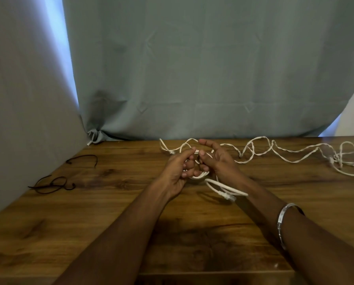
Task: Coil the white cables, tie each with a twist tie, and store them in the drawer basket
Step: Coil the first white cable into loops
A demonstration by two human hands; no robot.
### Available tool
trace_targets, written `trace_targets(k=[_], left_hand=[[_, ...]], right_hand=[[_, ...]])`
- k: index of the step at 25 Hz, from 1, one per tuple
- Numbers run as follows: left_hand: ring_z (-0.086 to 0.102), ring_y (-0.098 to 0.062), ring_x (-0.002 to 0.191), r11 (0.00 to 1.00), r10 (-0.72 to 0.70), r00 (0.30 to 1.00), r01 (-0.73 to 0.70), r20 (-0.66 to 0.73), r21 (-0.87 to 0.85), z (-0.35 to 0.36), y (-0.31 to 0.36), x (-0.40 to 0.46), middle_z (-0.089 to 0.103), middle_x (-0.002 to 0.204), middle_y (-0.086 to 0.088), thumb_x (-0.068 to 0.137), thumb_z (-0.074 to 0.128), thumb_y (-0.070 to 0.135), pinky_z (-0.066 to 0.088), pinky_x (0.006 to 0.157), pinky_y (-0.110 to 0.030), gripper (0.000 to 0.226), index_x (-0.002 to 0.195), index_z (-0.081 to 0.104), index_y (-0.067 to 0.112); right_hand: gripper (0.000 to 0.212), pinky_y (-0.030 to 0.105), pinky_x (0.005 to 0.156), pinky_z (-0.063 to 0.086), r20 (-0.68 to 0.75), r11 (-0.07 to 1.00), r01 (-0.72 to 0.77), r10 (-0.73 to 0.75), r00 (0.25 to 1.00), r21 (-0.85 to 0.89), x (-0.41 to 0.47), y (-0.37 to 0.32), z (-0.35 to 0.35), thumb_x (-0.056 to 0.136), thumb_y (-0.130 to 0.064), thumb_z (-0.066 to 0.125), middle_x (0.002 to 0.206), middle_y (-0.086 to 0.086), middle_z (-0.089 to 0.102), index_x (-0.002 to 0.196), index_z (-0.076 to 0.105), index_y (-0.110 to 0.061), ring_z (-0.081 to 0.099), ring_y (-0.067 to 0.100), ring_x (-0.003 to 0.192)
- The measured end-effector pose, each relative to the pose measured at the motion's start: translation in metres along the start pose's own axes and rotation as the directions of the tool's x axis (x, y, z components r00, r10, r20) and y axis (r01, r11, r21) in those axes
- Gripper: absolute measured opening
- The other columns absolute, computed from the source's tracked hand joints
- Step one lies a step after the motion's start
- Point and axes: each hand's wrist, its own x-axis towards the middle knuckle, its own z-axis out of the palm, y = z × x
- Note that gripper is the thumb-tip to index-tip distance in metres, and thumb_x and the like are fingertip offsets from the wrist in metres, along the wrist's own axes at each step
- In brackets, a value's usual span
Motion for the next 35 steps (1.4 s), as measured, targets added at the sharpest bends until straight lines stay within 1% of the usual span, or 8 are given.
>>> trace_targets(k=[3,6,9,12,18,23,30,35], left_hand=[[0.026,-0.004,0.028,0.999,0.043,0.996,-0.043,-0.081,0.003,-0.015,0.007,0.007,0.036,0.041,0.008,0.105,0.055,0.022,0.031,0.040,-0.020,0.038,0.068,0.051,0.013],[0.022,-0.005,0.029,0.991,0.078,0.970,-0.099,-0.228,-0.085,-0.031,0.017,0.015,0.033,0.043,0.008,0.104,0.057,0.022,0.033,0.040,-0.020,0.035,0.071,0.048,0.014],[0.021,-0.006,0.031,0.988,0.106,0.940,-0.137,-0.324,-0.074,-0.036,0.022,0.013,0.033,0.046,0.006,0.105,0.057,0.020,0.034,0.036,-0.019,0.034,0.072,0.049,0.013],[0.023,-0.005,0.030,0.984,0.121,0.928,-0.159,-0.353,-0.079,-0.038,0.023,0.013,0.033,0.043,0.007,0.106,0.055,0.021,0.032,0.037,-0.018,0.037,0.071,0.047,0.015],[0.028,-0.005,0.032,0.984,0.116,0.917,-0.157,-0.382,-0.078,-0.045,0.020,0.021,0.036,0.044,0.008,0.106,0.055,0.023,0.030,0.039,-0.020,0.037,0.071,0.047,0.015],[0.034,-0.007,0.040,0.994,0.099,0.930,-0.075,-0.355,0.079,-0.040,0.016,0.013,0.040,0.050,0.006,0.106,0.055,0.028,0.029,0.044,-0.021,0.030,0.080,0.054,0.013],[0.038,-0.006,0.032,0.977,0.165,0.899,-0.204,-0.406,-0.055,-0.036,0.022,0.016,0.043,0.043,0.006,0.107,0.053,0.021,0.031,0.037,-0.019,0.040,0.069,0.046,0.013],[0.076,-0.025,0.063,0.964,0.258,0.926,-0.228,-0.274,0.138,-0.021,0.013,0.009,0.078,0.073,-0.014,0.107,0.051,0.032,0.062,0.064,-0.032,0.038,0.082,0.065,0.007]], right_hand=[[0.068,0.032,0.074,0.062,-0.024,0.996,-0.052,0.051,0.998,-0.075,-0.003,0.002,-0.004,0.079,0.004,0.077,0.110,0.009,0.075,0.138,0.050,-0.013,0.075,0.019,0.091],[0.051,0.034,0.083,0.060,-0.094,0.958,0.027,-0.057,0.994,-0.287,-0.010,-0.002,-0.010,0.082,0.009,0.077,0.120,0.010,0.068,0.120,0.062,-0.022,0.069,0.029,0.111],[0.019,0.037,0.094,0.054,0.022,0.796,0.232,-0.265,0.964,-0.559,-0.012,-0.008,-0.012,0.098,-0.011,0.067,0.114,-0.003,0.067,0.103,0.074,-0.028,0.065,0.019,0.112],[0.027,0.034,0.095,0.051,0.153,0.712,0.357,-0.336,0.929,-0.605,-0.017,-0.016,-0.009,0.098,-0.007,0.059,0.113,-0.006,0.070,0.098,0.078,-0.027,0.064,0.014,0.114],[0.014,0.035,0.080,0.058,0.214,0.588,0.252,-0.135,0.967,-0.768,-0.025,-0.018,-0.005,0.092,-0.036,0.070,0.099,-0.015,0.076,0.103,0.079,-0.035,0.068,0.006,0.094],[0.014,0.031,0.055,0.056,0.128,0.918,0.034,0.018,0.992,-0.395,-0.028,-0.027,0.006,0.101,-0.008,0.060,0.086,0.017,0.078,0.112,0.069,-0.007,0.073,0.030,0.068],[0.033,0.027,0.045,0.053,-0.160,0.986,-0.073,0.049,0.986,-0.147,-0.017,-0.028,0.003,0.110,-0.019,0.042,0.076,0.017,0.077,0.119,0.064,0.003,0.070,0.026,0.054],[0.035,0.028,0.043,0.054,-0.089,0.945,-0.319,0.324,0.942,0.069,-0.022,-0.026,0.013,0.112,-0.032,0.033,0.079,0.026,0.075,0.108,0.055,-0.005,0.068,0.029,0.050]])
